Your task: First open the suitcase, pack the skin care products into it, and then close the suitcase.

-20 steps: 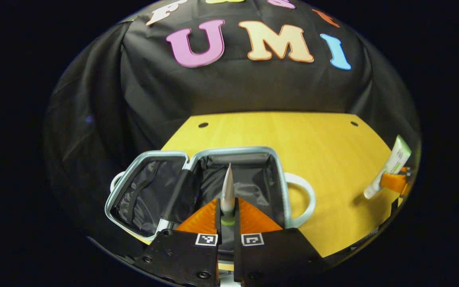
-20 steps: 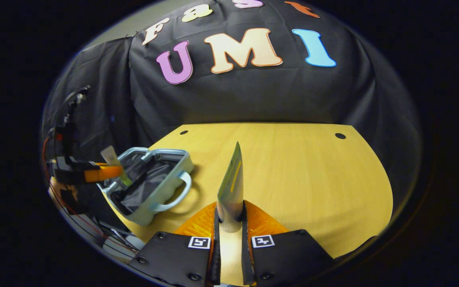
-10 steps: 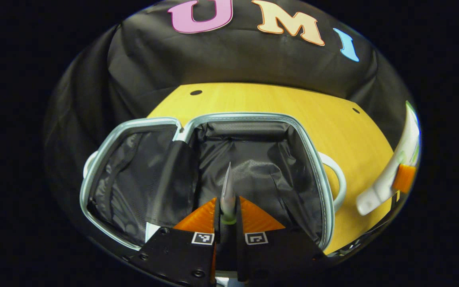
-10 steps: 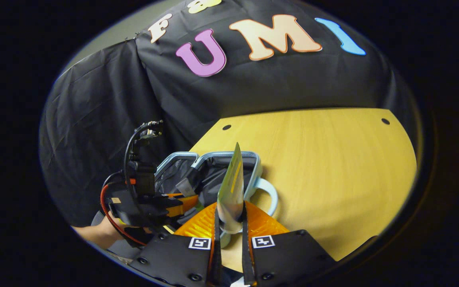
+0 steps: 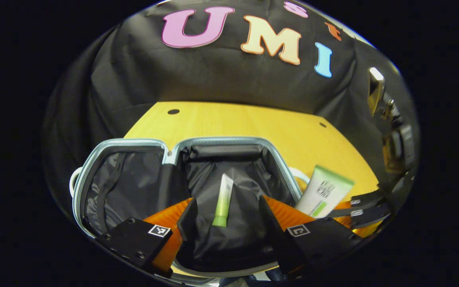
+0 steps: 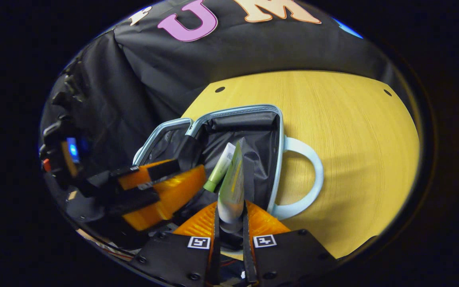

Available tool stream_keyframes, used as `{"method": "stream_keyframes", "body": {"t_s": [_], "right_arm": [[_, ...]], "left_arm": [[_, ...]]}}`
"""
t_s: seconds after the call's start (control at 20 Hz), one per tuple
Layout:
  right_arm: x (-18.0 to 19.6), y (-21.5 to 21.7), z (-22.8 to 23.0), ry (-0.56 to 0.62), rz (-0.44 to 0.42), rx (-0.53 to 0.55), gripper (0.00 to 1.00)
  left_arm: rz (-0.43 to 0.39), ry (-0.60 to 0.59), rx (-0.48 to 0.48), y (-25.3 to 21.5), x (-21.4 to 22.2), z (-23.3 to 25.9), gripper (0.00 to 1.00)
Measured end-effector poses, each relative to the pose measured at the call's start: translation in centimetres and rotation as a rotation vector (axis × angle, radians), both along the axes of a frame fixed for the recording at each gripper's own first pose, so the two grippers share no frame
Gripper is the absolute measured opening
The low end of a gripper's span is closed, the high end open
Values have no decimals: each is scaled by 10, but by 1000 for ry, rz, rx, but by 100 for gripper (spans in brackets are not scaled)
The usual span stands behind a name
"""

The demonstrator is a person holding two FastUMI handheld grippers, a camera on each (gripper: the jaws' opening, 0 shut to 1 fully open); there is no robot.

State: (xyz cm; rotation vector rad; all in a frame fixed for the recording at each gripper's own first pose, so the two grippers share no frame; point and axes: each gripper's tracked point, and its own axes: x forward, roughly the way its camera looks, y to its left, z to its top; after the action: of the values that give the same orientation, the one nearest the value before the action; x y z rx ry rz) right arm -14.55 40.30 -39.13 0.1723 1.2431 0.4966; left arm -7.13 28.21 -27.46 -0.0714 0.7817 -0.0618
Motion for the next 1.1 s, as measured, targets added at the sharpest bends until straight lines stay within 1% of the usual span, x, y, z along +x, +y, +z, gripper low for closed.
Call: {"method": "stream_keyframes", "body": {"t_s": [0.05,0.15,0.2,0.25,0.3,0.4,0.5,0.7,0.85,0.95,1.05,1.1], "right_arm": [[5,1,0,-16,-6,-6,30],[24,8,8,-59,-44,22,36],[37,11,13,-93,-73,33,29],[48,11,18,-123,-97,38,45],[56,12,24,-150,-120,55,59],[70,12,37,-191,-161,83,79],[81,5,45,-220,-192,87,98],[91,-20,54,-272,-243,42,98],[96,-29,57,-295,-268,15,98],[98,-35,57,-302,-281,-4,98],[100,-39,58,-304,-294,-14,98],[100,-41,59,-306,-298,-19,98]], "left_arm": [[30,-23,7,15,3,8,89],[87,-38,10,47,5,19,90],[121,-41,24,68,4,22,90],[160,-44,45,93,2,25,92],[198,-51,59,114,0,28,90],[282,-64,53,158,-4,36,91],[364,-66,60,206,-10,38,91],[504,-58,163,310,-22,35,91],[564,-8,201,365,-37,22,91],[581,48,216,384,-44,3,91],[591,99,199,390,-48,-27,91],[590,124,180,393,-52,-31,89]]}}
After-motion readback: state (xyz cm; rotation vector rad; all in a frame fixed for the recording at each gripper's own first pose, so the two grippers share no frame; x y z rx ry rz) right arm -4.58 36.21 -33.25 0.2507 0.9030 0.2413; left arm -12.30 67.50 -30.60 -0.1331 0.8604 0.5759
